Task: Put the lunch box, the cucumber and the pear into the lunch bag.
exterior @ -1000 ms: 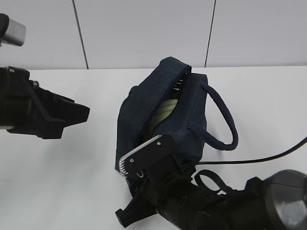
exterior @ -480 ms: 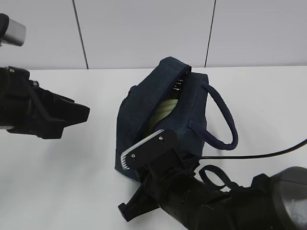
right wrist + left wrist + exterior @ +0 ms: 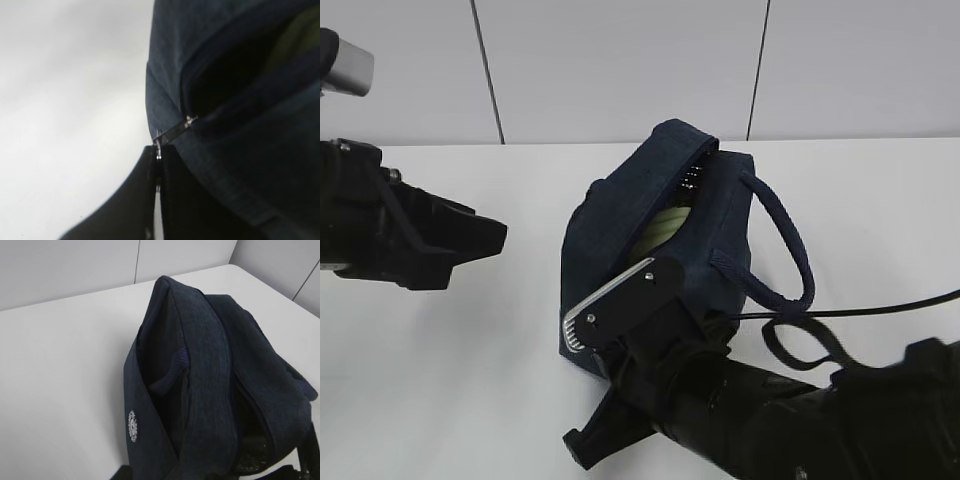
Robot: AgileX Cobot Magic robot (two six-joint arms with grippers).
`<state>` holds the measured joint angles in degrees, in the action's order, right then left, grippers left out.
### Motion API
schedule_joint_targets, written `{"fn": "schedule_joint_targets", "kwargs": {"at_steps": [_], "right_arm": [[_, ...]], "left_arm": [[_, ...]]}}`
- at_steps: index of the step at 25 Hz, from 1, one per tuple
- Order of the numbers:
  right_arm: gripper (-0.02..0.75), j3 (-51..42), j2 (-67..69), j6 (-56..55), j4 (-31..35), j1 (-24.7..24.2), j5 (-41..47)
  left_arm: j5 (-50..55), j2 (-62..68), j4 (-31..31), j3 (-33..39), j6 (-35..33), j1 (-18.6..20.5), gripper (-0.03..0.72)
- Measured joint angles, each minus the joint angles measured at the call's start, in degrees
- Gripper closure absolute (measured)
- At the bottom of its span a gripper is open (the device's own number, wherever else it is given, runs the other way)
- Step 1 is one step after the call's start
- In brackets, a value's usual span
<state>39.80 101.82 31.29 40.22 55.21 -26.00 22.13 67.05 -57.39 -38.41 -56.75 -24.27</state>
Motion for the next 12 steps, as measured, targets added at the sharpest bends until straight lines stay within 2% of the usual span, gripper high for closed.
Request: {"fn": "schedule_joint_targets", "kwargs": {"at_steps": [12], "right_arm": [[0.738, 0.3, -9.1, 17.4, 12.7, 0.0, 2.2]], "left_arm": [[0.0, 0.0, -0.2, 0.0, 0.0, 0.0, 0.419]]}}
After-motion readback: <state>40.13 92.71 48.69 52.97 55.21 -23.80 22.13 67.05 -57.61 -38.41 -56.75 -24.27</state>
